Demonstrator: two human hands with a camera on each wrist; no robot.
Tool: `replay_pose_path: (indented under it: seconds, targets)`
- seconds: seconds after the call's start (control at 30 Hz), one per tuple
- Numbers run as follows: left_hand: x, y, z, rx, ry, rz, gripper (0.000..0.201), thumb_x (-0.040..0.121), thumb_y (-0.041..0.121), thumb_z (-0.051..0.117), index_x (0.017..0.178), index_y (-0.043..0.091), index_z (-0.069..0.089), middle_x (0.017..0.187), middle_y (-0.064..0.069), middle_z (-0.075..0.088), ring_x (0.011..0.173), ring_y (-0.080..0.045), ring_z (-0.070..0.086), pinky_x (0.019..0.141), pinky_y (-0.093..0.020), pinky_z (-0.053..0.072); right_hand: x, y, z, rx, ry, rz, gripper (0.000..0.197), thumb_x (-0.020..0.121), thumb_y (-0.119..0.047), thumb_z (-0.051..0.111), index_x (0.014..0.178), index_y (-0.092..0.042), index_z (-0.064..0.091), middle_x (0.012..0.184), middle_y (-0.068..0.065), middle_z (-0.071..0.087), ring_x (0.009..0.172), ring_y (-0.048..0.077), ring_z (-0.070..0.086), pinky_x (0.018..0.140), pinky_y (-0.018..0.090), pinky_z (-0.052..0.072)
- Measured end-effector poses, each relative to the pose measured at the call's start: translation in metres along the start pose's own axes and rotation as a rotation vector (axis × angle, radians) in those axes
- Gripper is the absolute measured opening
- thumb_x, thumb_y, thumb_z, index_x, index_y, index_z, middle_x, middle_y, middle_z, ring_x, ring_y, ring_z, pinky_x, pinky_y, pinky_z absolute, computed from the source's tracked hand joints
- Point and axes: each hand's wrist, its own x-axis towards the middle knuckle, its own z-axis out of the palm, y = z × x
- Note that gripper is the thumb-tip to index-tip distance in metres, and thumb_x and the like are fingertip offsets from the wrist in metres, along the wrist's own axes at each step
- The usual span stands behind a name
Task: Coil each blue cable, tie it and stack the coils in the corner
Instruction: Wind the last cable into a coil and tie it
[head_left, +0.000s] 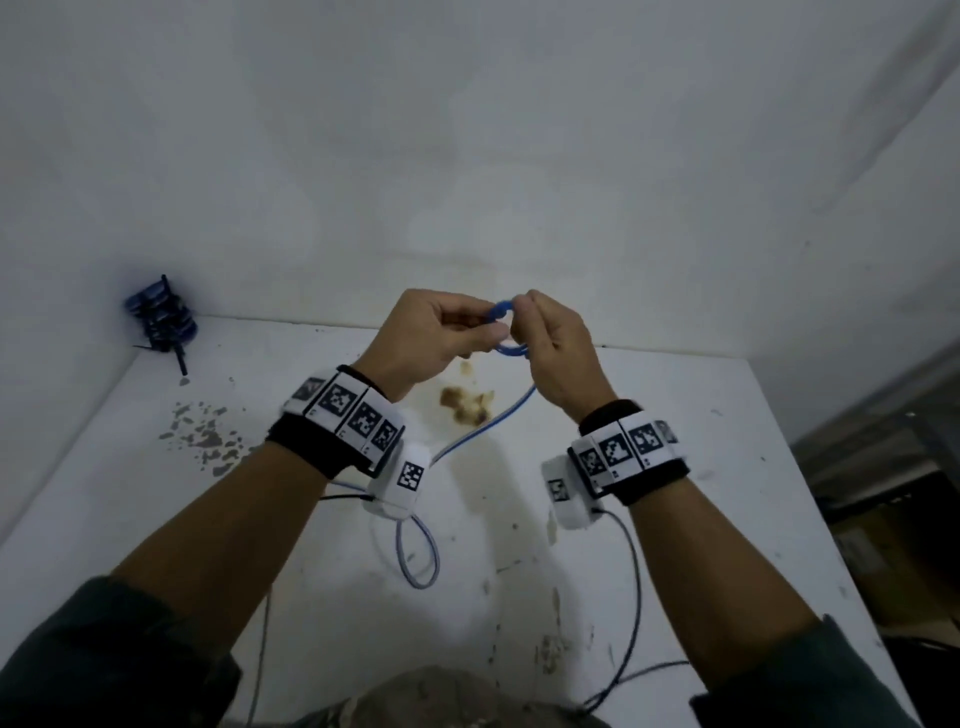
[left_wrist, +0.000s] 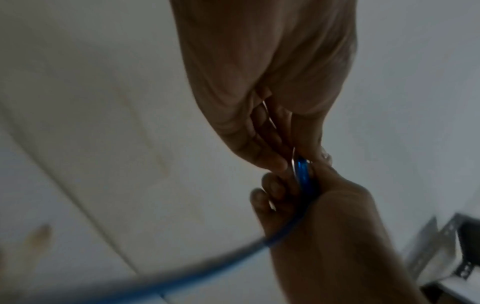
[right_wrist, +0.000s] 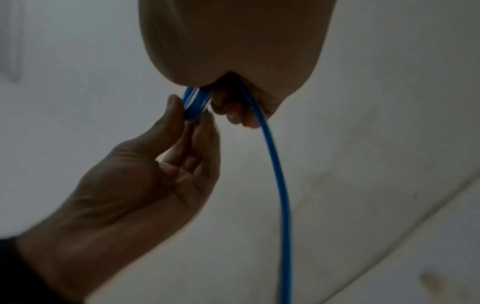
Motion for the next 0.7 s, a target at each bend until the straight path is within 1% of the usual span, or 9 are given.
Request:
replay_pose_path:
  seconds: [0.07, 0.1, 0.2, 0.27, 0.33, 0.43, 0.57, 0.63, 0.7]
  targets:
    - [0.004, 0.006, -0.007, 0.078, -0.008, 0.038, 0.015, 0.083, 0.008, 0.075, 0.098, 0.006, 0.076, 0.081, -0.016, 0.073, 0.064, -0.012, 0.063, 0.061, -0.023, 0.049, 0.007, -0.004, -0.01, -0.13, -0.126, -0.055, 0.036, 0.104, -0.024, 0.039, 0.072, -0.008, 0.046, 0.065, 0.002, 0.043, 0.059, 0.008, 0.039, 0.058, 0.023, 0.032]
    - [0.006, 0.008, -0.007, 0.052, 0.024, 0.056, 0.014, 0.083, 0.006, 0.075, 0.097, 0.005, 0.076, 0.079, -0.018, 0.072, 0.061, -0.012, 0.062, 0.06, -0.023, 0.049, 0.01, -0.008, -0.009, -0.118, -0.096, -0.068, 0.037, 0.104, -0.025, 0.04, 0.072, -0.007, 0.046, 0.065, 0.003, 0.043, 0.059, 0.009, 0.039, 0.058, 0.024, 0.033]
    - [0.008, 0.013, 0.008, -0.204, 0.157, 0.044, 0.009, 0.086, 0.003, 0.071, 0.094, 0.002, 0.074, 0.078, -0.016, 0.071, 0.059, -0.014, 0.063, 0.063, -0.024, 0.053, 0.012, -0.016, 0.01, 0.206, 0.236, 0.039, 0.043, 0.105, -0.028, 0.04, 0.072, -0.001, 0.046, 0.064, 0.007, 0.043, 0.057, 0.02, 0.042, 0.054, 0.035, 0.038]
    - [0.004, 0.011, 0.02, -0.381, 0.154, -0.027, 0.006, 0.088, 0.005, 0.067, 0.089, 0.003, 0.073, 0.074, -0.007, 0.073, 0.061, -0.014, 0.064, 0.065, -0.023, 0.054, 0.009, -0.022, 0.026, 0.42, 0.424, 0.151, 0.045, 0.106, -0.031, 0.036, 0.071, -0.006, 0.045, 0.061, 0.005, 0.042, 0.053, 0.017, 0.042, 0.051, 0.031, 0.039]
    - [0.0, 0.005, 0.025, -0.413, 0.09, -0.081, 0.008, 0.09, 0.006, 0.065, 0.09, 0.003, 0.073, 0.076, -0.005, 0.074, 0.067, -0.013, 0.067, 0.067, -0.022, 0.053, 0.008, -0.021, 0.031, 0.361, 0.49, 0.16, 0.042, 0.108, -0.025, 0.034, 0.07, -0.009, 0.042, 0.059, 0.001, 0.038, 0.052, 0.008, 0.039, 0.053, 0.021, 0.037]
    - [-0.001, 0.001, 0.008, -0.183, -0.006, -0.048, 0.01, 0.09, 0.011, 0.067, 0.096, 0.007, 0.074, 0.085, -0.006, 0.075, 0.073, -0.015, 0.067, 0.067, -0.024, 0.052, 0.006, -0.009, 0.019, 0.035, 0.279, 0.021, 0.035, 0.104, -0.021, 0.038, 0.069, -0.017, 0.041, 0.058, -0.011, 0.037, 0.052, 0.004, 0.037, 0.054, 0.015, 0.031]
    - [0.005, 0.008, -0.01, -0.008, 0.005, 0.045, 0.01, 0.091, 0.014, 0.068, 0.09, 0.01, 0.077, 0.077, -0.007, 0.075, 0.066, -0.013, 0.061, 0.063, -0.024, 0.048, 0.012, -0.007, -0.002, -0.122, -0.05, -0.02, 0.036, 0.104, -0.026, 0.04, 0.07, -0.019, 0.047, 0.062, -0.001, 0.042, 0.058, 0.007, 0.038, 0.057, 0.023, 0.032]
    - [0.006, 0.011, 0.0, -0.103, 0.095, 0.074, 0.01, 0.091, 0.01, 0.067, 0.09, 0.008, 0.076, 0.075, -0.006, 0.074, 0.064, -0.015, 0.06, 0.063, -0.024, 0.049, 0.012, -0.014, 0.001, 0.031, 0.054, -0.015, 0.038, 0.106, -0.024, 0.039, 0.071, -0.012, 0.051, 0.064, 0.012, 0.043, 0.06, 0.012, 0.039, 0.057, 0.025, 0.033]
    - [0.004, 0.007, 0.014, -0.259, 0.163, 0.053, 0.011, 0.091, 0.009, 0.066, 0.088, 0.006, 0.076, 0.075, -0.006, 0.074, 0.066, -0.018, 0.06, 0.064, -0.025, 0.049, 0.009, -0.02, 0.014, 0.215, 0.241, 0.049, 0.04, 0.107, -0.022, 0.038, 0.074, -0.002, 0.05, 0.064, 0.012, 0.041, 0.06, 0.015, 0.04, 0.054, 0.03, 0.035]
